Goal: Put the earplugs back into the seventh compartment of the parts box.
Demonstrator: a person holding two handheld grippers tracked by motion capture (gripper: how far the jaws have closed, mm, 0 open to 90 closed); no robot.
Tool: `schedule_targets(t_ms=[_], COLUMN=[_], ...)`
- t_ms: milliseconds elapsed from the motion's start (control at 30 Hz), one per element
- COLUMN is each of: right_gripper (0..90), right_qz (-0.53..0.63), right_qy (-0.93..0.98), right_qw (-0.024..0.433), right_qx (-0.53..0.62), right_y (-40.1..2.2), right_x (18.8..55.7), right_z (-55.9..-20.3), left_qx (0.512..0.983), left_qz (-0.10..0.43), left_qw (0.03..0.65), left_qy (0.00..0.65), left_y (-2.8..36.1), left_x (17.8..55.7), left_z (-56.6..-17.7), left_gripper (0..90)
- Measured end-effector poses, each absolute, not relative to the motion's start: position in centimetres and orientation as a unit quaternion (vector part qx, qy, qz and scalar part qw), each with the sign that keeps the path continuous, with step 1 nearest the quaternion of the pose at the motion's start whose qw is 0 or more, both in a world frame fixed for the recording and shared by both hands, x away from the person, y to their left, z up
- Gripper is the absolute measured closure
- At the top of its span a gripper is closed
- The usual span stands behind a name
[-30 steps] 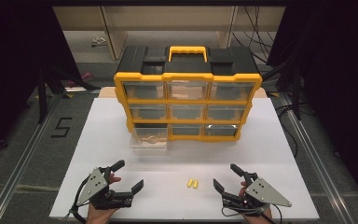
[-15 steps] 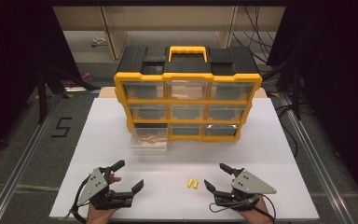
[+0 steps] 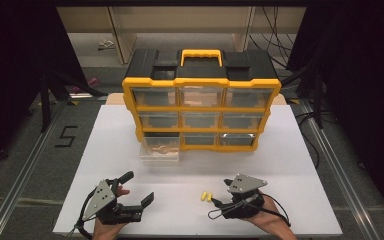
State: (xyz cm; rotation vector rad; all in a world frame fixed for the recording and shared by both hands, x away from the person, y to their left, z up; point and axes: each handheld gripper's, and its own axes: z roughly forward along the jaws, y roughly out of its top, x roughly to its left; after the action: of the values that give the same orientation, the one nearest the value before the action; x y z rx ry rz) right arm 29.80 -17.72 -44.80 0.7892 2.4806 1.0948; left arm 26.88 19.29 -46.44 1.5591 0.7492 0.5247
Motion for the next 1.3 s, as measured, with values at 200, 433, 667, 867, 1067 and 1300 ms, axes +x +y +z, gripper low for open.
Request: schedule_targets(t_ms=[200,433,667,867,1067,1300], right_gripper=[32.0,37.2,44.2,49.8,56.7,64.3], right_qz=[0.35,0.322,0.289,0.269,0.254,0.257], right_qy=[0.887,0.903,0.921,0.932,0.937,0.939], right_qw=[0.138,0.115,0.105,0.1,0.096,0.075], right_qx=[0.266,0.261,0.238,0.223,0.22,0.216], right_y=[-16.4,-15.5,-14.4,-13.9,-13.6,-13.7], right_x=[30.8,32.0,32.5,32.9,33.2,33.6], right_z=[-45.0,-45.8,-46.2,-46.7,-47.0,-47.3], left_qx=[0.676,0.677,0.677,0.678,0.677,0.677], left_qz=[0.229,0.228,0.229,0.227,0.227,0.227], left_qw=[0.62,0.62,0.62,0.619,0.62,0.62], left_qy=[0.325,0.324,0.325,0.325,0.325,0.325], left_y=[19.3,19.3,19.3,19.2,19.3,19.3], left_x=[26.8,26.8,26.8,26.8,26.8,26.8], left_z=[-46.4,-46.4,-46.4,-46.5,-46.4,-46.4], left_gripper=[6.2,6.3,6.4,6.5,6.7,7.0])
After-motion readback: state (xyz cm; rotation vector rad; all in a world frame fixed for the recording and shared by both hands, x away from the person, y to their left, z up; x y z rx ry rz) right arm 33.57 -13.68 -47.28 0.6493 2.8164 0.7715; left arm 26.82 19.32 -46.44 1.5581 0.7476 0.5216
